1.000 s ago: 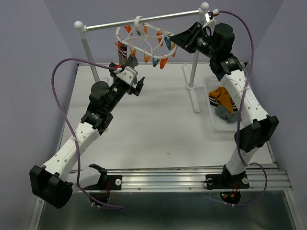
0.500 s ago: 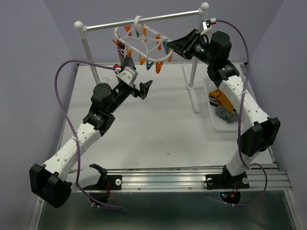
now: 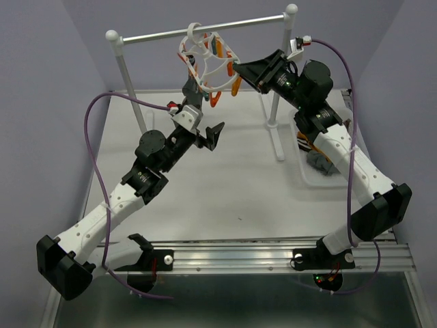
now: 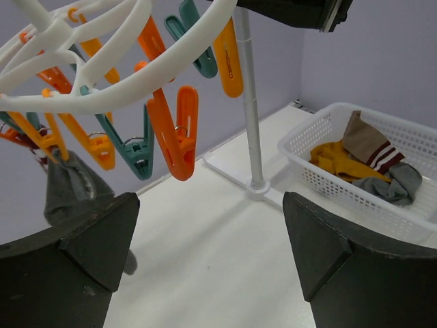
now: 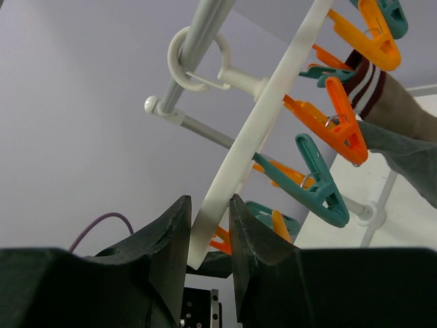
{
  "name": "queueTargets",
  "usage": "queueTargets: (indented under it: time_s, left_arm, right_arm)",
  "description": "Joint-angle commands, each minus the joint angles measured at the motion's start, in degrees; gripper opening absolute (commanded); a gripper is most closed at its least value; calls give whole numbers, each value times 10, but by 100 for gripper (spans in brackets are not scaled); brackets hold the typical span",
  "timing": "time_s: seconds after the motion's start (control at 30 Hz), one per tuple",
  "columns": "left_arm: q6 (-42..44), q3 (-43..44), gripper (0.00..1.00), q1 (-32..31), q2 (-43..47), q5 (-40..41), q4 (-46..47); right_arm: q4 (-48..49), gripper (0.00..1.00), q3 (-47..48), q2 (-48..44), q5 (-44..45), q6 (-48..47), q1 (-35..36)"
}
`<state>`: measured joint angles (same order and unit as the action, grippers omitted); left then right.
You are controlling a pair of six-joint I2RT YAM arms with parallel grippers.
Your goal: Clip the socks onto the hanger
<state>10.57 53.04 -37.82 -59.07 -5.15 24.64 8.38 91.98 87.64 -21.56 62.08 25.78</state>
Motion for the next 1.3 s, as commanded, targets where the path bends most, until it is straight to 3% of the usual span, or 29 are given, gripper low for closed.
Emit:
queueTargets:
  time_s: [0.0,0.4,0.53,0.77,1.13,1.27]
  left_arm:
    - [2,11,99,-13,4,45,41]
    - [36,20,98,-49,-17,207,98]
    - [42,31,91,-67,-51,288,125]
    - [61,14,89,-94,-55,353,167]
    - [113,-9,87,-101,-61,378,214]
    - [133,-21,94,-102,-66,371,210]
  right_arm:
    - [60,31,-3,-15,-15,6,16]
    - [104,29,-25,-5,-20,29,27]
    - [122,29,-46,-17,-9,34,27]
    - [139,29,-84,-27,-14,43,27]
    - [161,29,-95,-19,-35,66,27]
    - [162,29,-94,-27,-36,60,27]
